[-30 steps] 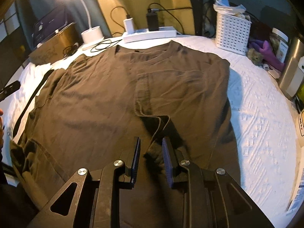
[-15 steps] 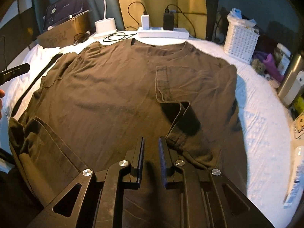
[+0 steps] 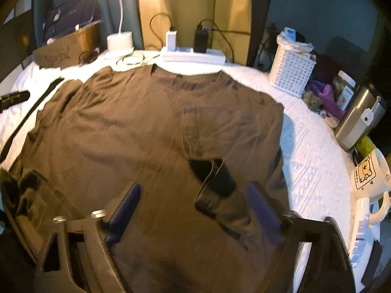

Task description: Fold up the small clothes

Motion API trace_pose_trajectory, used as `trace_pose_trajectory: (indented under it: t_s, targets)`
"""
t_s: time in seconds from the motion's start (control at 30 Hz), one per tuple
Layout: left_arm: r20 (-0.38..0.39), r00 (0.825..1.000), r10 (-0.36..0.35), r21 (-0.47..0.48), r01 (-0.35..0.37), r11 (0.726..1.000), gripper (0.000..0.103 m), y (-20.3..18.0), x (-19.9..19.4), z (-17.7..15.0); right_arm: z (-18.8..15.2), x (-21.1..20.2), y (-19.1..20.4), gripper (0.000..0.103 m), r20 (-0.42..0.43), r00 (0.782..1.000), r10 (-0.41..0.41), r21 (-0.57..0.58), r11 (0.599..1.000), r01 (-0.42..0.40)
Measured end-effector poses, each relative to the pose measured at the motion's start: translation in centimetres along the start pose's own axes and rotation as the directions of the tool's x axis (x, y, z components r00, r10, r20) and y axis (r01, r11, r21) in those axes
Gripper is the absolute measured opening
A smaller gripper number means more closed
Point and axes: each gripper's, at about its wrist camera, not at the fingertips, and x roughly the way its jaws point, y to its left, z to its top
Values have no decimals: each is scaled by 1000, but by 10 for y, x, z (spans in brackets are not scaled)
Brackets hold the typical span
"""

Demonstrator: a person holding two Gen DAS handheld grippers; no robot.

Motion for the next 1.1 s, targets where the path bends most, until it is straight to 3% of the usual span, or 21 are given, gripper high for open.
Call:
trace_pose_trajectory:
  t_s: [0.2,0.47,0.8,1.03,1.1]
  targets:
    - [-11,1000,16,-22,-17,1000,100,24,19,12,17,16,-7,91,-22,1000,-16,29,999,17]
    - [-65,998,-15,-7,14,1000,99,48,65,26,39,30,-9,91,-30,999,-15,48,999,17]
    - [-168,981,-100,18,104,994,72,53,126,38,56,42,-22,91,-45,997,-61,88,994,65]
    - [-162,982,-98,96,114,989,72,43,130,36,60,48,-31,91,-56,995,-77,109,991,83]
    - [-153,983,-104,104,121,987,53,42,128,35,60,50,-31,91,-56,996,-77,111,990,82]
